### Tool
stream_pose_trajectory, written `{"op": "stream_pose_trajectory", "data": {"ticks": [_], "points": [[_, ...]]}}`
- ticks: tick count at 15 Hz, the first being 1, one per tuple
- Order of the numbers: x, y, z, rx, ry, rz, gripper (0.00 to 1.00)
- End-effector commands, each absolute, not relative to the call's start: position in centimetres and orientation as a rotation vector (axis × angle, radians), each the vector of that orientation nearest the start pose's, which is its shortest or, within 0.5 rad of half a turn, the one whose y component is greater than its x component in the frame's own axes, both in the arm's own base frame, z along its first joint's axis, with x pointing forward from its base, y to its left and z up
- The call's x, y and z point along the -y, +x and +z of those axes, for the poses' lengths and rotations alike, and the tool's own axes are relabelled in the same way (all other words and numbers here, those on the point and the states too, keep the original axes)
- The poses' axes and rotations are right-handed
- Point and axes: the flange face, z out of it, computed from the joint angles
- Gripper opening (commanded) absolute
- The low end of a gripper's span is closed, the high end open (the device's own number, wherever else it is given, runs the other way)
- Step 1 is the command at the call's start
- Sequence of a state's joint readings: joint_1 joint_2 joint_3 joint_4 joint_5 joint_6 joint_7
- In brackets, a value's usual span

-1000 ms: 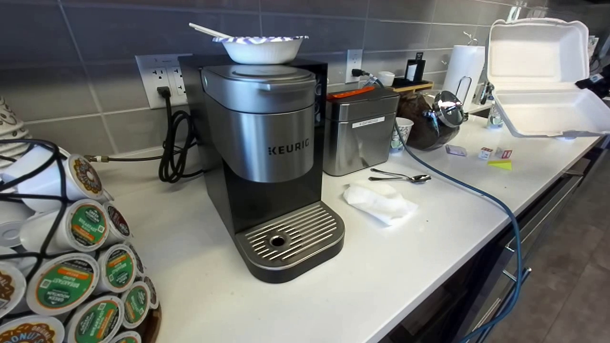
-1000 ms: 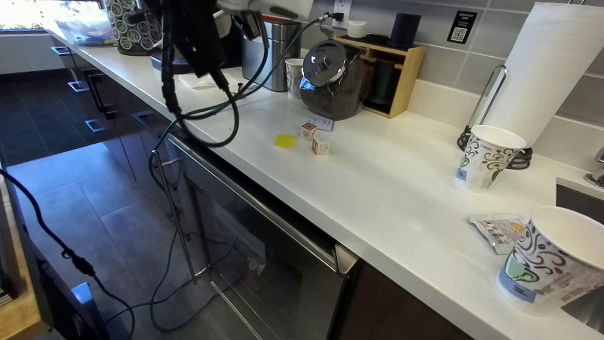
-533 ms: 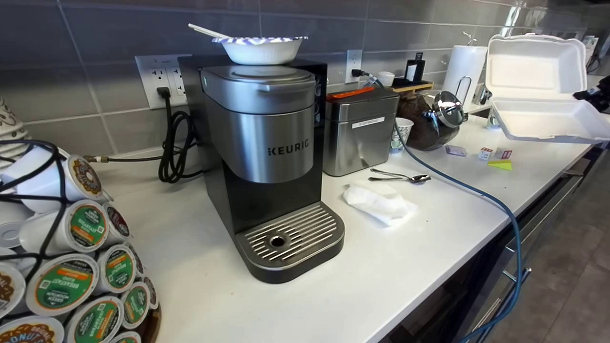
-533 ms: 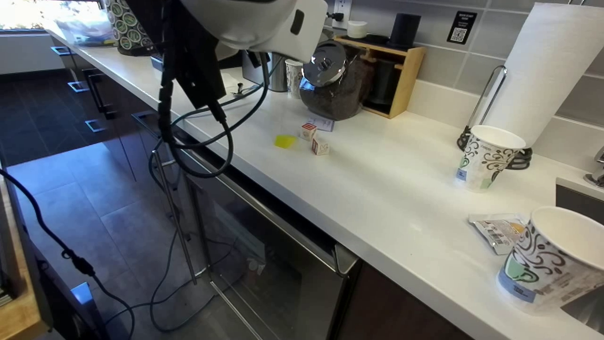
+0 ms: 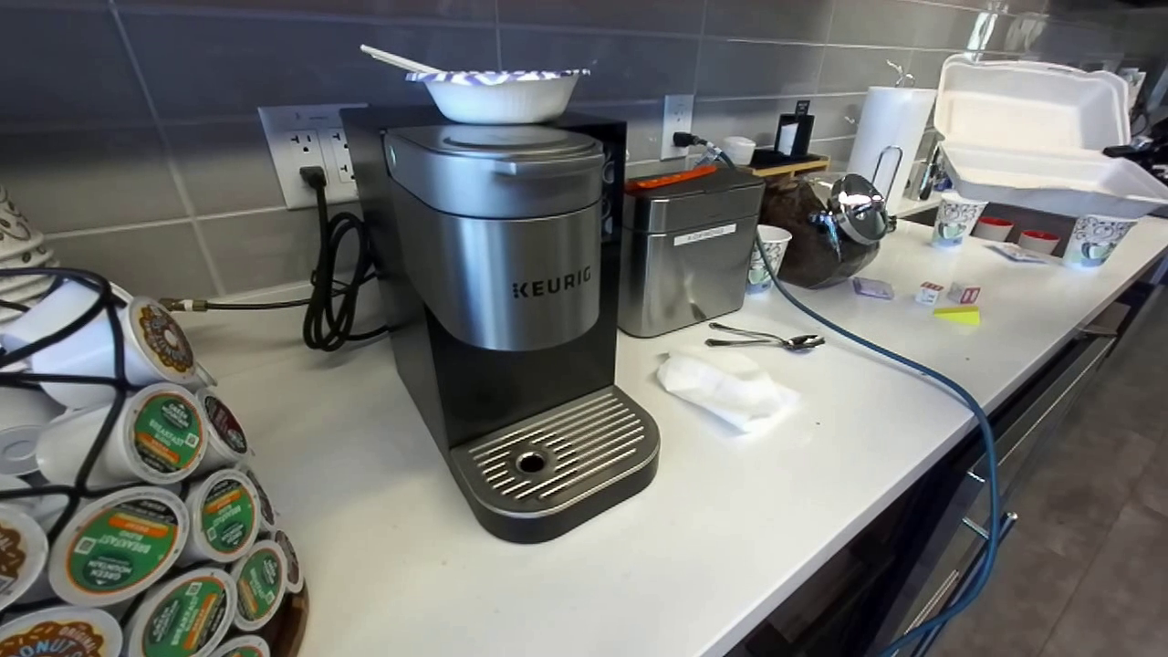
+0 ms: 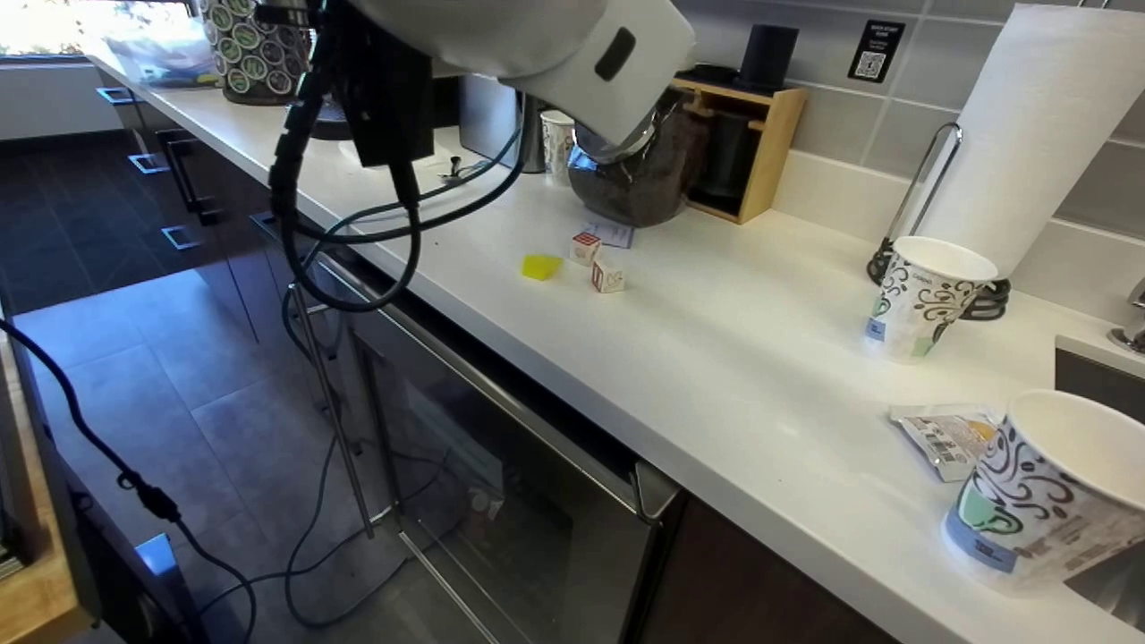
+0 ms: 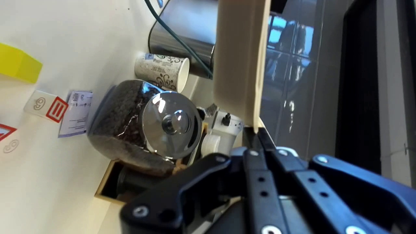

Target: Move the lunch pack to the right

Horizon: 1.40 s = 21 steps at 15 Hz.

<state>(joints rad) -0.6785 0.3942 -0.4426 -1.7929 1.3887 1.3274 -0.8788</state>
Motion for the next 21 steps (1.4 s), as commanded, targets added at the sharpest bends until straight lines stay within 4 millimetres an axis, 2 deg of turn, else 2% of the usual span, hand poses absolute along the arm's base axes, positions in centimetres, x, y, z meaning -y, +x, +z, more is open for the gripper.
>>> {"op": "stream_pose_trajectory", "data": {"ticks": [1, 4, 8, 9, 10, 14, 21], "points": [[50.3, 39.6, 36.8, -0.700, -1.629, -0.676, 0.01], [53.1, 40.3, 34.2, -0.875, -1.550, -0.643, 0.01], [55.9, 41.6, 31.1, -1.132, -1.454, -0.648, 0.01], [56.2, 41.8, 30.8, -1.191, -1.419, -0.644, 0.01], [54.9, 41.2, 31.4, -1.105, -1.495, -0.649, 0.02], [55.5, 42.1, 30.7, -1.189, -1.457, -0.655, 0.01], [54.7, 45.9, 29.2, -1.300, -1.503, -0.711, 0.01]]}}
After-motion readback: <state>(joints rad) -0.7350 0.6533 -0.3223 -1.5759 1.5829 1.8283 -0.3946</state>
